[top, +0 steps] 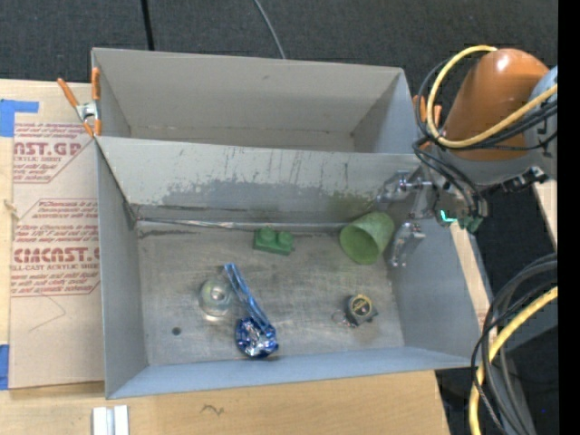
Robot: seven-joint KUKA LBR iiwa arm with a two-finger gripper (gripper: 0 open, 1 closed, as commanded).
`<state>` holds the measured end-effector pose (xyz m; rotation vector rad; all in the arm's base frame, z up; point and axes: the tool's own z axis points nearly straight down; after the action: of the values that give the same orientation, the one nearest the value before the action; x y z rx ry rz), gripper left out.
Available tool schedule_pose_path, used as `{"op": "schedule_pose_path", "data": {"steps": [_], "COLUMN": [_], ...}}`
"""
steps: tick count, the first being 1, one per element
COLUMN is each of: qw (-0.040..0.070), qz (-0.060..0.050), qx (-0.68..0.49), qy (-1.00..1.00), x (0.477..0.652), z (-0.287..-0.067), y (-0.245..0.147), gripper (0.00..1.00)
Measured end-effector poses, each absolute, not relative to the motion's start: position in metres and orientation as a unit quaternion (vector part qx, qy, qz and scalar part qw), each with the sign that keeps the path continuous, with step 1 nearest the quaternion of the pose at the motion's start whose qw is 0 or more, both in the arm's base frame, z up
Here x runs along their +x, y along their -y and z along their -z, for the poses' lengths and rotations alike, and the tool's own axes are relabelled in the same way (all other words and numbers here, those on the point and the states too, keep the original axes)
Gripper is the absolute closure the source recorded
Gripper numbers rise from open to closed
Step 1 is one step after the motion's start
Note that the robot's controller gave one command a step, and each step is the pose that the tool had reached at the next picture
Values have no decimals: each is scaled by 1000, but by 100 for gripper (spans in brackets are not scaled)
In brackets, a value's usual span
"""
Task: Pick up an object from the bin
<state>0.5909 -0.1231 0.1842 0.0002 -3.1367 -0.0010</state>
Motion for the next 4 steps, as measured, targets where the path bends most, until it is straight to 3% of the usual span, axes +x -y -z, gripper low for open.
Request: {"op": "schedule_pose_path", "data": {"steps": [1, 2, 3, 4], "qw": [-2, 5, -1, -2], "qz": [-1, 3, 0, 0], "qx": [78, 92, 133, 133], "qy": [997, 996, 991, 991], "x": [570, 501, 497, 498], "z": [-213, -101, -72, -74], "y": [150, 82, 85, 84], "gripper": [0, 0, 0, 100]}}
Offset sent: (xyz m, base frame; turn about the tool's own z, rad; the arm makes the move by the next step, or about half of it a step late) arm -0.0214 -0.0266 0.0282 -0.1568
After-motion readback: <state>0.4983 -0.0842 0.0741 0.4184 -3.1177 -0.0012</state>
